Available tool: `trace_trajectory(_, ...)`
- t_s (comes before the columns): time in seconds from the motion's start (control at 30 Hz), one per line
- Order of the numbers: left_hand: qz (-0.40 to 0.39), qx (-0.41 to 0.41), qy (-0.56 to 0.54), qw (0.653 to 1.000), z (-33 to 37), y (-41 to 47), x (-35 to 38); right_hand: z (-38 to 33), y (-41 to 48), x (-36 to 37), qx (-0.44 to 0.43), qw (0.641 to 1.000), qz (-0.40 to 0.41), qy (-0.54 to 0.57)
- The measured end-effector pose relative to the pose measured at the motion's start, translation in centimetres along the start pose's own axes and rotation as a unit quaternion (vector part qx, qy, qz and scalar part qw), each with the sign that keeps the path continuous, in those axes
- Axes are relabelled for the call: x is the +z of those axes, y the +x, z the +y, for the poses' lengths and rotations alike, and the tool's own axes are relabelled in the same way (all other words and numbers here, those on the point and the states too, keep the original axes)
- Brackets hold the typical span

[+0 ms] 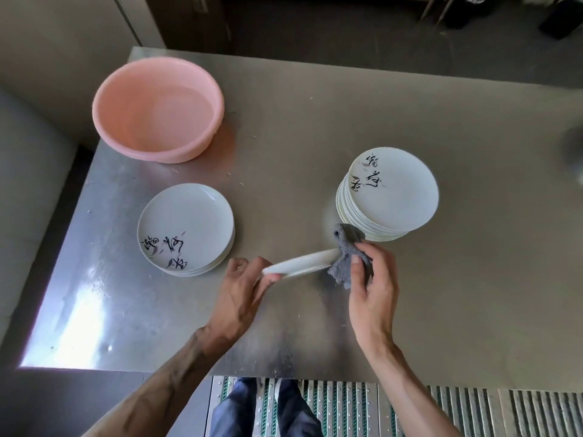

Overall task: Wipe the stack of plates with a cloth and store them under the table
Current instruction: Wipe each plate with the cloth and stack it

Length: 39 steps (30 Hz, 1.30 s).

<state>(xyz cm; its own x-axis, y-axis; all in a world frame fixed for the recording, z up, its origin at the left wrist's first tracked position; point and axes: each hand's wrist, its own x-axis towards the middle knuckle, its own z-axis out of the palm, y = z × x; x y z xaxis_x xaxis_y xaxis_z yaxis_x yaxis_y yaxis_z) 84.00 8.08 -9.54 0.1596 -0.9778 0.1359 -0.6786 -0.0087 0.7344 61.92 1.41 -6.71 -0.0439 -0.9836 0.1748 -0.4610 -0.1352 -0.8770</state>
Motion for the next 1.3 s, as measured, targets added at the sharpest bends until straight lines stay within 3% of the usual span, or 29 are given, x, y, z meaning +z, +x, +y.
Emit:
trace_trajectory(0.13,-0.008,-0.103,-0.134,0.986,0.1,0.7,0.3,0.2,0.5,1.4,-0.011,0.999,-0.029,-0.028)
trace_trajectory(0.23,-0.045,-0.146,-0.176,0.973,-0.4,1.2,0.5,1.0,0.4,2.8,0.006,0.994,-0.097,-0.053)
trace_trajectory(0.4,-0.221,-0.156,-0.110,0.956,-3.0,0.4,0.1,2.2,0.4,4.3,0.035,0.985,-0.142,-0.089)
trace_trajectory(0.5,-0.244,-0.143,-0.085,0.956,-3.7,-0.1,0.0,2.2,1.2,5.4,0.017,0.976,-0.182,-0.119)
trace_trajectory(0.73,-0.233,-0.156,-0.147,0.948,-4.2,-0.3,0.6,1.6,0.7,8.0,-0.187,0.895,-0.352,-0.202)
trace_trajectory(0.97,-0.285,-0.110,-0.090,0.948,-4.9,0.2,0.6,4.0,2.7,6.1,-0.130,0.911,-0.299,-0.251)
trace_trajectory(1.17,-0.260,-0.122,-0.098,0.953,-5.0,-0.1,1.1,2.9,2.0,7.5,-0.224,0.879,-0.345,-0.242)
trace_trajectory(1.3,-0.245,-0.130,-0.098,0.956,-5.0,-0.2,1.3,4.2,3.2,6.0,-0.104,0.918,-0.299,-0.239)
